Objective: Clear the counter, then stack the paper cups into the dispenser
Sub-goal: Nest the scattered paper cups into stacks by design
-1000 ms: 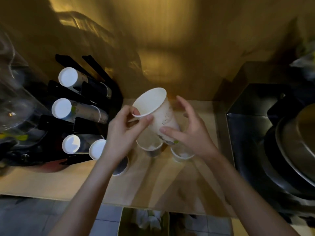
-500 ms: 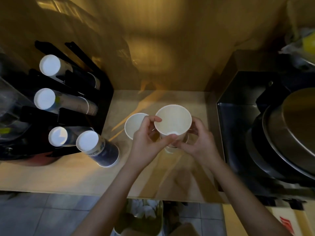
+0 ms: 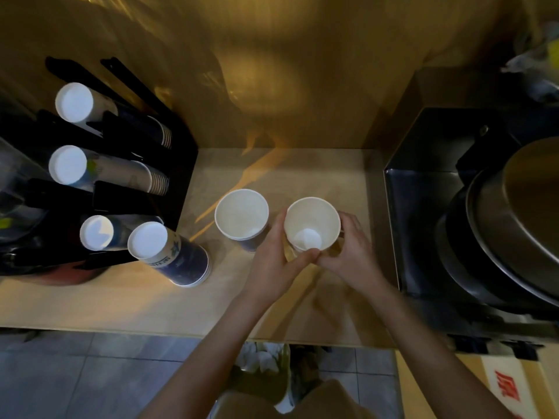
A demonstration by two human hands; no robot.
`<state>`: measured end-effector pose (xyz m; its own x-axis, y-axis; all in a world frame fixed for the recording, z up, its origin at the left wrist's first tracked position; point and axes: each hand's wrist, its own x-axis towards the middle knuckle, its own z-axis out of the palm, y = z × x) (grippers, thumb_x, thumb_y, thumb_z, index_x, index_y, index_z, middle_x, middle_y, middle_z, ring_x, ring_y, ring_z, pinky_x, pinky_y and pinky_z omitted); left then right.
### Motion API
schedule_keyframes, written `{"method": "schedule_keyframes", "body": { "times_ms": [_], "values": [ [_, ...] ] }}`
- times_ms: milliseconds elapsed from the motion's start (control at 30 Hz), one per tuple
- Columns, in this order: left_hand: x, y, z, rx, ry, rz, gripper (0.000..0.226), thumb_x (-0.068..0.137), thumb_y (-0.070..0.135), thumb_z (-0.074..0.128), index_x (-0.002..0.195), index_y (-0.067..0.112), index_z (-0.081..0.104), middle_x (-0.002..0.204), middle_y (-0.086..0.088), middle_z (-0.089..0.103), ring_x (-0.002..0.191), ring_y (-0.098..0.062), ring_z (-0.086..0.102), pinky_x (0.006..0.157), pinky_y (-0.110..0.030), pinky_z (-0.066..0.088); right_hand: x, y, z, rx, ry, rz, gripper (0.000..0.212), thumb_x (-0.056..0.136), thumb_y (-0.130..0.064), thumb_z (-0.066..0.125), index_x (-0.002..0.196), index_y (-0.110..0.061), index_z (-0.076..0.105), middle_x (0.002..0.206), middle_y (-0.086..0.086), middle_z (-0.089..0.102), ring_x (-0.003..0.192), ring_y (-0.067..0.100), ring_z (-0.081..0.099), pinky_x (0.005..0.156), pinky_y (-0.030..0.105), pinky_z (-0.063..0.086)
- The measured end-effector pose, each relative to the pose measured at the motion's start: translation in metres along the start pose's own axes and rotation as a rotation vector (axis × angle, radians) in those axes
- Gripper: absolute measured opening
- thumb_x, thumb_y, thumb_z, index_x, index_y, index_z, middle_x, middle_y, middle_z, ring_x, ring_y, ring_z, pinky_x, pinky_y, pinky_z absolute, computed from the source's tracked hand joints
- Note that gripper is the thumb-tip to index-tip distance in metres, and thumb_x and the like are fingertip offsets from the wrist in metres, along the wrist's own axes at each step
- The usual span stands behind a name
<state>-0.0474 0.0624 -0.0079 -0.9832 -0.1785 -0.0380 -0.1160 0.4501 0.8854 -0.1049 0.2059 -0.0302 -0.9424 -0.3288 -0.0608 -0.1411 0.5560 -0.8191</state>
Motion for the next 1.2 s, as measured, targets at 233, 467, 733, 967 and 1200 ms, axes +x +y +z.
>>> {"method": "schedule_keyframes", "body": {
  "times_ms": [233, 467, 733, 967, 1200],
  "values": [
    [0.004, -0.012, 0.01, 0.002, -0.006, -0.09, 0.071, 0.073, 0.038, 0.063, 0.135, 0.02, 0.036, 0.128, 0.001, 0.053, 0.116, -0.011, 0.05, 0.096, -0.026, 0.043, 0.001, 0.004, 0.003, 0.042, -0.015, 0.062, 0.097, 0.058, -0.035, 0.083, 0.137, -0.022, 0.028, 0.137, 0.0, 0.045, 0.122, 0.018, 0.047, 0.1, 0.042, 0.045],
    [0.005, -0.011, 0.01, -0.015, -0.004, -0.124, 0.072, 0.071, 0.037, 0.065, 0.135, 0.018, 0.037, 0.128, 0.0, 0.054, 0.115, -0.012, 0.05, 0.095, -0.024, 0.041, 0.004, 0.003, -0.003, -0.041, -0.065, 0.013, 0.093, 0.059, -0.039, 0.082, 0.136, -0.02, 0.034, 0.136, 0.002, 0.044, 0.122, 0.018, 0.047, 0.099, 0.041, 0.046],
    [0.005, -0.01, 0.012, -0.057, -0.019, -0.188, 0.073, 0.07, 0.038, 0.068, 0.134, 0.016, 0.038, 0.134, -0.008, 0.05, 0.122, -0.021, 0.048, 0.099, -0.041, 0.044, 0.004, -0.006, -0.007, -0.122, -0.104, 0.065, 0.096, 0.059, -0.036, 0.083, 0.138, -0.018, 0.031, 0.14, 0.005, 0.042, 0.127, 0.021, 0.043, 0.101, 0.036, 0.041],
    [-0.015, -0.015, -0.027, -0.028, -0.06, -0.285, 0.065, 0.074, 0.032, 0.072, 0.131, 0.014, 0.045, 0.123, 0.007, 0.051, 0.116, -0.008, 0.047, 0.1, -0.029, 0.041, -0.002, -0.051, -0.028, -0.37, -0.119, -0.027, 0.109, 0.063, -0.045, 0.078, 0.146, -0.021, 0.012, 0.155, 0.004, 0.016, 0.142, 0.021, 0.01, 0.112, 0.041, 0.021],
    [-0.076, -0.055, -0.103, -0.044, 0.152, -0.396, 0.012, 0.08, 0.01, 0.063, 0.088, 0.02, 0.065, 0.09, -0.003, 0.069, 0.081, -0.01, 0.063, 0.076, -0.016, 0.048, -0.017, -0.136, 0.031, -0.292, -0.172, -0.354, 0.065, 0.076, -0.03, 0.071, 0.133, -0.015, 0.044, 0.146, 0.004, 0.037, 0.137, 0.019, 0.024, 0.109, 0.025, 0.018]
  ]
}}
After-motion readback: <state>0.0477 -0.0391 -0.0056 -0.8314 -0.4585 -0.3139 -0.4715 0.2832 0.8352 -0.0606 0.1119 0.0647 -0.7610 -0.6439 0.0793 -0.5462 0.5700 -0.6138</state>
